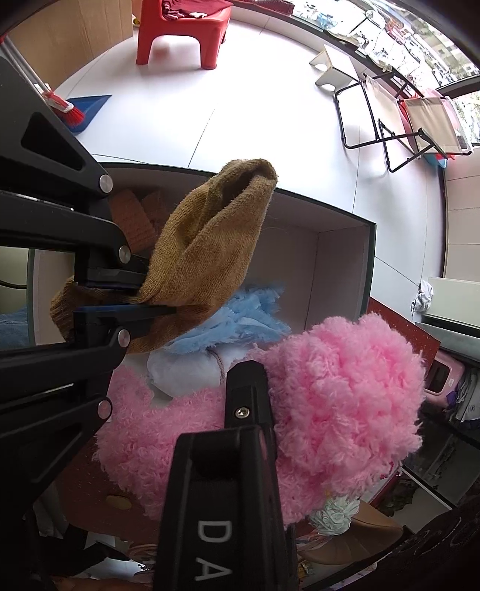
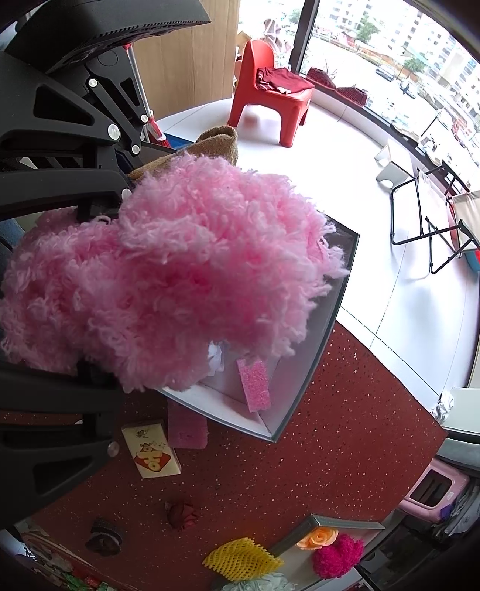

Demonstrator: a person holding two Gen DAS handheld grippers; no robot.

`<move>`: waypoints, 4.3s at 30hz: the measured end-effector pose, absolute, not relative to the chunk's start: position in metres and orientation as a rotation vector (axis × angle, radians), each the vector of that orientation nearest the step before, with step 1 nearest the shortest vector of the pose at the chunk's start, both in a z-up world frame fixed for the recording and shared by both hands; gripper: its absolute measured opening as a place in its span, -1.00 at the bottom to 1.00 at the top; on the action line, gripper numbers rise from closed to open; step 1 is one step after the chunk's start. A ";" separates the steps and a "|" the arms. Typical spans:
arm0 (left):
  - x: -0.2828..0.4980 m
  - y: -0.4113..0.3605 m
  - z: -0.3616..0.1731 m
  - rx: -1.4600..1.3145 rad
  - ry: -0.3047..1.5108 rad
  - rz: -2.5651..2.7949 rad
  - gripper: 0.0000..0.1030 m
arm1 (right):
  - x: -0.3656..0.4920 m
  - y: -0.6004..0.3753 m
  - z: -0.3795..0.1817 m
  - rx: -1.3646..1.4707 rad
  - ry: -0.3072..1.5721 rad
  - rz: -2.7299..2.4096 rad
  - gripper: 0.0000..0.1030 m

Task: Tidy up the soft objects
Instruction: 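Lower the pink toy into the box with the right gripper while the left gripper lowers the sock, then open both grippers to release the sock and pink toy into the box, then move both grippers back over the table, left toward the capybara tissue pack, then grasp the capybara tissue pack with the left gripper while the right gripper grasps the striped knit hat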

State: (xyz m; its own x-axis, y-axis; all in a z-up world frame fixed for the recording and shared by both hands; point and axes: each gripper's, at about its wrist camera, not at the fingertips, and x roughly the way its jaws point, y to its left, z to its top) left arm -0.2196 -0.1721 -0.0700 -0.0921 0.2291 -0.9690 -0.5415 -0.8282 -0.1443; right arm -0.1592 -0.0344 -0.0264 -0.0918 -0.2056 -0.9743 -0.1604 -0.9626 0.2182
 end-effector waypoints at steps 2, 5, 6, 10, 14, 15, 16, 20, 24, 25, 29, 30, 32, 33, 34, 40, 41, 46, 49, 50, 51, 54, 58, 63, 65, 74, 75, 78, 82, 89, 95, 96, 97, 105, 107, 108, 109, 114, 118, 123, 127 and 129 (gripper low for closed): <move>-0.220 -0.170 -0.072 -1.679 0.340 1.958 -0.88 | -0.161 -0.034 -0.028 2.101 -0.420 -2.259 -0.01; -0.220 -0.167 -0.074 -1.675 0.350 1.959 -0.87 | -0.163 -0.035 -0.032 2.117 -0.408 -2.255 0.03; -0.219 -0.167 -0.075 -1.677 0.353 1.960 -0.86 | -0.163 -0.035 -0.034 2.123 -0.398 -2.254 0.04; -0.216 -0.167 -0.074 -1.685 0.352 1.987 1.00 | -0.164 -0.040 -0.039 2.156 -0.289 -2.256 0.29; -0.209 -0.168 -0.068 -1.670 0.337 1.991 0.98 | -0.161 -0.042 -0.038 2.149 -0.214 -2.277 0.73; -0.208 -0.168 -0.068 -1.676 0.333 1.985 0.98 | -0.161 -0.043 -0.037 2.130 -0.218 -2.285 0.94; -0.207 -0.168 -0.069 -1.690 0.328 1.970 0.98 | -0.160 -0.043 -0.035 2.113 -0.220 -2.297 0.99; -0.204 -0.167 -0.068 -1.720 0.323 1.946 0.98 | -0.156 -0.039 -0.025 2.051 -0.194 -2.391 0.99; -0.200 -0.168 -0.067 -1.732 0.341 1.937 0.98 | -0.148 -0.031 -0.016 2.016 -0.209 -2.437 0.99; -0.199 -0.168 -0.067 -1.735 0.353 1.938 0.98 | -0.145 -0.029 -0.014 2.009 -0.231 -2.430 0.99; -0.193 -0.164 -0.068 -1.746 0.384 1.935 0.98 | -0.126 -0.013 -0.017 2.050 -0.341 -2.387 0.99; -0.192 -0.162 -0.067 -1.747 0.388 1.932 0.98 | -0.119 -0.008 -0.019 2.067 -0.365 -2.376 0.99; -0.187 -0.158 -0.066 -1.747 0.396 1.924 0.98 | -0.105 0.003 -0.023 2.095 -0.411 -2.359 0.99; -0.185 -0.156 -0.065 -1.742 0.402 1.921 0.98 | -0.099 0.007 -0.025 2.110 -0.432 -2.351 0.99; -0.183 -0.153 -0.064 -1.736 0.413 1.916 0.98 | -0.092 0.010 -0.027 2.126 -0.451 -2.344 0.99; -0.163 -0.129 -0.057 -1.688 0.491 1.875 0.98 | -0.051 0.040 -0.042 2.217 -0.624 -2.320 0.99; -0.160 -0.125 -0.056 -1.679 0.503 1.864 0.98 | -0.044 0.046 -0.044 2.231 -0.658 -2.324 0.99; -0.143 -0.103 -0.049 -1.641 0.566 1.817 0.98 | -0.008 0.070 -0.058 2.284 -0.849 -2.294 0.99; -0.134 -0.090 -0.044 -1.610 0.603 1.795 0.98 | 0.012 0.081 -0.064 2.307 -0.941 -2.290 0.99; -0.131 -0.085 -0.043 -1.602 0.611 1.785 0.98 | 0.019 0.086 -0.067 2.310 -0.986 -2.287 0.99; -0.129 -0.081 -0.041 -1.596 0.616 1.775 0.98 | 0.026 0.091 -0.068 2.309 -1.030 -2.287 0.99; -0.122 -0.070 -0.039 -1.593 0.637 1.745 0.98 | 0.047 0.106 -0.073 2.314 -1.152 -2.291 0.99; -0.112 -0.058 -0.042 -1.592 0.666 1.701 0.98 | 0.083 0.126 -0.085 2.339 -1.339 -2.285 0.99; -0.097 -0.033 -0.052 -1.604 0.688 1.640 0.98 | 0.129 0.145 -0.111 2.408 -1.577 -2.180 0.99; -0.093 -0.023 -0.058 -1.632 0.666 1.613 0.98 | 0.142 0.150 -0.116 2.427 -1.628 -2.154 0.99; -0.096 0.021 -0.097 -1.865 0.429 1.600 0.98 | 0.169 0.158 -0.131 2.469 -1.644 -2.116 0.99; -0.099 0.025 -0.103 -1.901 0.385 1.612 0.98 | 0.172 0.159 -0.134 2.474 -1.642 -2.110 0.99; -0.109 0.035 -0.121 -1.991 0.294 1.699 0.98 | 0.180 0.157 -0.142 2.497 -1.631 -2.093 0.99; -0.123 0.042 -0.145 -2.121 0.178 1.788 0.98 | 0.178 0.152 -0.146 2.518 -1.557 -2.118 0.99; -0.139 0.048 -0.172 -2.213 0.028 1.943 0.98 | 0.158 0.171 -0.138 2.466 -1.360 -2.303 0.99; -0.145 0.047 -0.185 -2.238 -0.043 2.029 0.98 | 0.133 0.206 -0.130 2.332 -1.323 -2.445 0.99; -0.145 0.046 -0.187 -2.250 -0.058 2.033 0.98 | 0.128 0.213 -0.128 2.308 -1.321 -2.472 0.99; -0.145 0.045 -0.190 -2.262 -0.069 2.035 0.98 | 0.124 0.219 -0.126 2.281 -1.324 -2.499 0.99; -0.151 0.042 -0.209 -2.299 -0.087 2.054 0.98 | 0.071 0.254 -0.124 2.188 -1.187 -2.623 0.99; -0.159 0.045 -0.211 -2.291 -0.060 2.066 0.98 | 0.058 0.256 -0.129 2.183 -1.140 -2.633 0.99; -0.158 0.048 -0.212 -2.291 -0.033 2.068 0.98 | 0.051 0.258 -0.132 2.186 -1.122 -2.632 0.99; -0.158 0.050 -0.214 -2.295 -0.001 2.069 0.98 | 0.043 0.259 -0.136 2.195 -1.102 -2.626 0.99; -0.156 0.058 -0.216 -2.298 0.010 2.091 1.00 | 0.024 0.270 -0.160 2.254 -1.062 -2.586 0.99; -0.146 0.054 -0.221 -2.322 0.005 2.071 1.00 | 0.010 0.272 -0.178 2.277 -1.078 -2.559 0.85; -0.155 0.061 -0.220 -2.310 0.046 2.043 1.00 | 0.007 0.273 -0.192 2.350 -1.086 -2.491 -0.28; -0.157 0.063 -0.209 -2.234 0.106 2.059 0.74 | 0.009 0.274 -0.193 2.339 -1.131 -2.450 -0.29; -0.155 0.067 -0.204 -2.173 0.174 2.051 0.49 | 0.013 0.271 -0.190 2.328 -1.134 -2.448 -0.29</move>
